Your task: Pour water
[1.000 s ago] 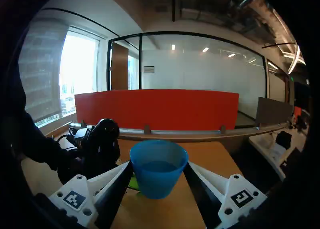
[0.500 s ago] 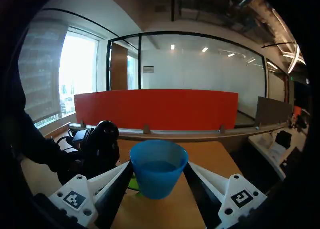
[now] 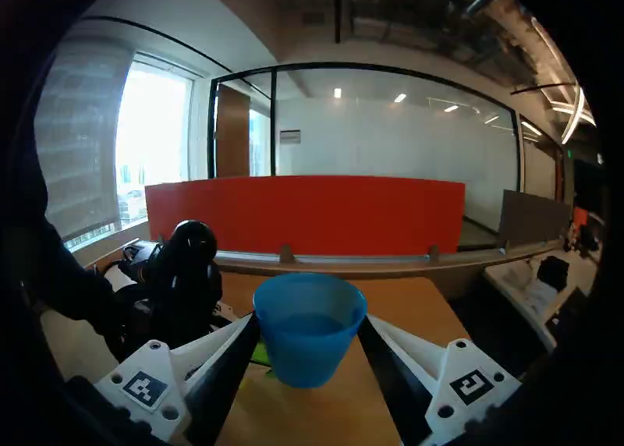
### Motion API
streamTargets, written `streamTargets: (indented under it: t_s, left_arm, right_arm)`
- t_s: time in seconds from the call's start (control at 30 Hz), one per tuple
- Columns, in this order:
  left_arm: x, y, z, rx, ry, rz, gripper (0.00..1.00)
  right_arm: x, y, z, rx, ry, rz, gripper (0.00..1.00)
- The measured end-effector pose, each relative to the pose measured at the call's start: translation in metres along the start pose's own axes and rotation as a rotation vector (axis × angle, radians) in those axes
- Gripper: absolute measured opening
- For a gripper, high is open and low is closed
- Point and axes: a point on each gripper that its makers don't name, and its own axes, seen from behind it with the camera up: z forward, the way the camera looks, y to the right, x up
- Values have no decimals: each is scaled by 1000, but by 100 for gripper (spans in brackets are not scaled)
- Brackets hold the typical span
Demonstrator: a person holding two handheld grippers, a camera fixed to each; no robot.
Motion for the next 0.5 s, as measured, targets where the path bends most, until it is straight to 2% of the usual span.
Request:
streamTargets:
  t_s: [0.2,0.37,0.5]
  left_arm:
    - [20,-4,-30,17,75,-48,86]
    - [40,-12,-64,40,148,-84,86]
    - [52,-20,-94,67,198,-92,86]
  right_arm:
    - [8,-4,-1,9,11,-11,90]
    - [14,-10,-1,19,22,-20,90]
    - [20,-16,0,32,33,-30,90]
